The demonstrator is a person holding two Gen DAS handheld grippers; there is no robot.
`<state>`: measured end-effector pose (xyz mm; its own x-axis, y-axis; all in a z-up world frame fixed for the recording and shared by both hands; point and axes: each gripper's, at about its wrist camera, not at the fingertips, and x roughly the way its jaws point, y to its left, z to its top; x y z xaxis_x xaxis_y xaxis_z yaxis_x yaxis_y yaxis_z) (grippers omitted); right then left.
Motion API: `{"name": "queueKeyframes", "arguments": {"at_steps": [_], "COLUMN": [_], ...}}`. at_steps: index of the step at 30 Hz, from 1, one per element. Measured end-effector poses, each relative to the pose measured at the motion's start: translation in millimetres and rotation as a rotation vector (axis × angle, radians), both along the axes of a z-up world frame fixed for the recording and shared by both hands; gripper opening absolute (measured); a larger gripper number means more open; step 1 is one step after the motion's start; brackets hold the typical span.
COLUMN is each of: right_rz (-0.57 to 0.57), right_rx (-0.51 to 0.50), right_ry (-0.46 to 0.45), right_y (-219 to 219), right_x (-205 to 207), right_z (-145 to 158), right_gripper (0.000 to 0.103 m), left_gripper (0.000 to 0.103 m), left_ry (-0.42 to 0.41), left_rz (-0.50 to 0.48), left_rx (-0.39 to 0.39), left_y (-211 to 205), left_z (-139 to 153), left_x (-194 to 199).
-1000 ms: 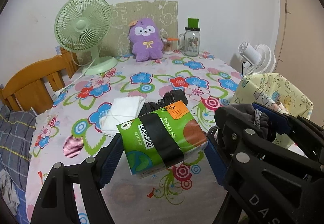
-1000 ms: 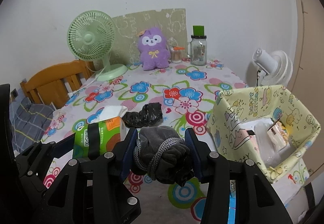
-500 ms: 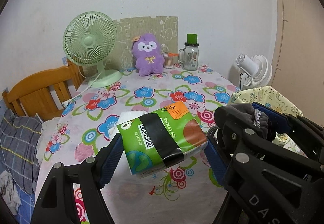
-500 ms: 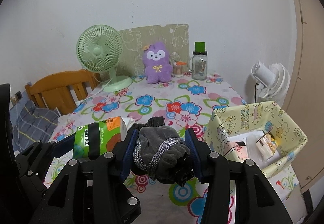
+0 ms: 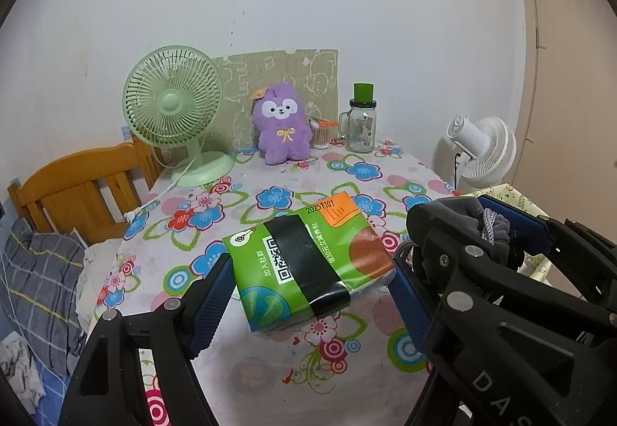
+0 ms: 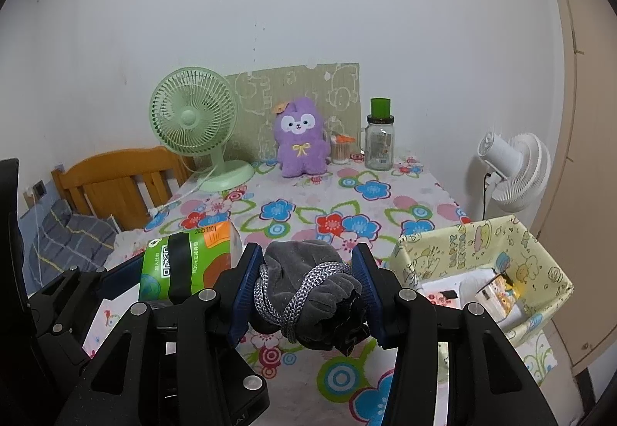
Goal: Organize soft objects
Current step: 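Carry the glove and green tissue pack over the gift box with both grippers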
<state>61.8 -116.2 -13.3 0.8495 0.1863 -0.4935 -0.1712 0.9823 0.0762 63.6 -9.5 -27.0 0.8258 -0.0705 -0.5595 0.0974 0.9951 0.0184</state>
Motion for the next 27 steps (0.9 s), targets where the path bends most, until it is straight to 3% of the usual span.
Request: {"name": "queueKeyframes", "arguments": {"at_steps": [12, 27], "right_rz": [-0.001, -0.086], "right_rx": [0.018, 0.001], "right_ry": [0.002, 0.018], "right_y": [-24.6, -89.1], "right_x": [15.7, 33.4], "right_z": [8.6, 2.5], "right_gripper": [0.052, 0.052], "left_gripper": [0.081, 0.081], "left_ry": [-0.007, 0.004], "left_rz": [-0.001, -0.078], "left_rx": [0.011, 0.024], "left_y": [-20.5, -82.5], "left_z": [13.6, 10.5], "left_x": [14.3, 39.2]}}
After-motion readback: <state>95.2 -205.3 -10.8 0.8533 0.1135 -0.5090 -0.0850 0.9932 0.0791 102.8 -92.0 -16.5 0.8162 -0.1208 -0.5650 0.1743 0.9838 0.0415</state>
